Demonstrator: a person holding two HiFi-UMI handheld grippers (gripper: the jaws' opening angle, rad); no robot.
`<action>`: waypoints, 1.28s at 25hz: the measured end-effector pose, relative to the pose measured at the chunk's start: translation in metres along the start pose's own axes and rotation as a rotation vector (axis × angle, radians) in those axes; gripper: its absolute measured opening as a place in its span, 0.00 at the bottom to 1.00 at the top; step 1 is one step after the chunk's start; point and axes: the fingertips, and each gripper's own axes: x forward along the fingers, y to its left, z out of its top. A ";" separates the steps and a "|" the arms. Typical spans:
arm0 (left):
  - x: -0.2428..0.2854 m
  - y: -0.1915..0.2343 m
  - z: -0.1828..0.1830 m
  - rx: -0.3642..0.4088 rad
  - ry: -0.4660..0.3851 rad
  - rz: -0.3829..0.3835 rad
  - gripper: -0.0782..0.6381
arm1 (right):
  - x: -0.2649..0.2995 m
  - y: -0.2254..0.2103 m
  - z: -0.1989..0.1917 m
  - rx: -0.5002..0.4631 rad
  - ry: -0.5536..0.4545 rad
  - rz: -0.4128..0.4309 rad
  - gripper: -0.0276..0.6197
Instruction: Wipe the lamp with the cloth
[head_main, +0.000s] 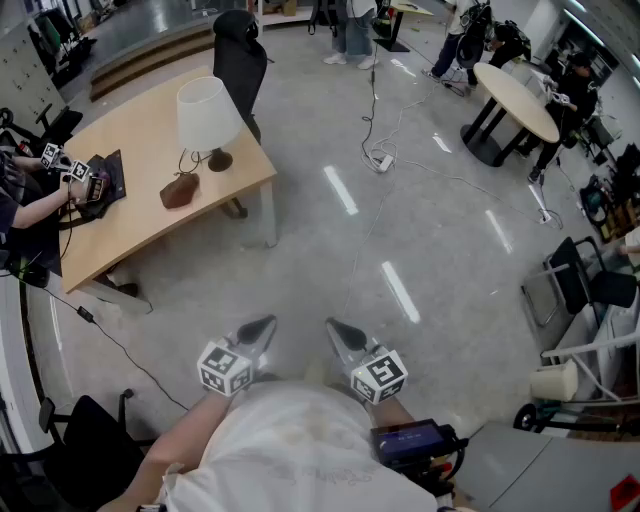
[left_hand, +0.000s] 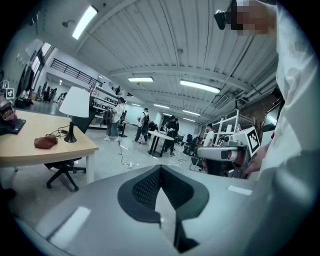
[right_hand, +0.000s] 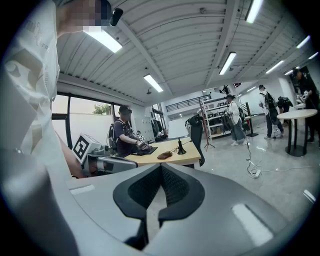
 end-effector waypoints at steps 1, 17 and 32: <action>0.001 -0.001 0.001 -0.004 -0.004 0.002 0.11 | -0.001 -0.001 0.002 -0.001 -0.006 0.009 0.06; 0.017 -0.008 0.015 0.008 -0.033 0.088 0.11 | 0.004 -0.023 0.003 -0.011 0.014 0.134 0.06; 0.044 -0.019 0.005 0.040 0.005 0.209 0.11 | -0.004 -0.066 -0.010 0.065 0.019 0.172 0.06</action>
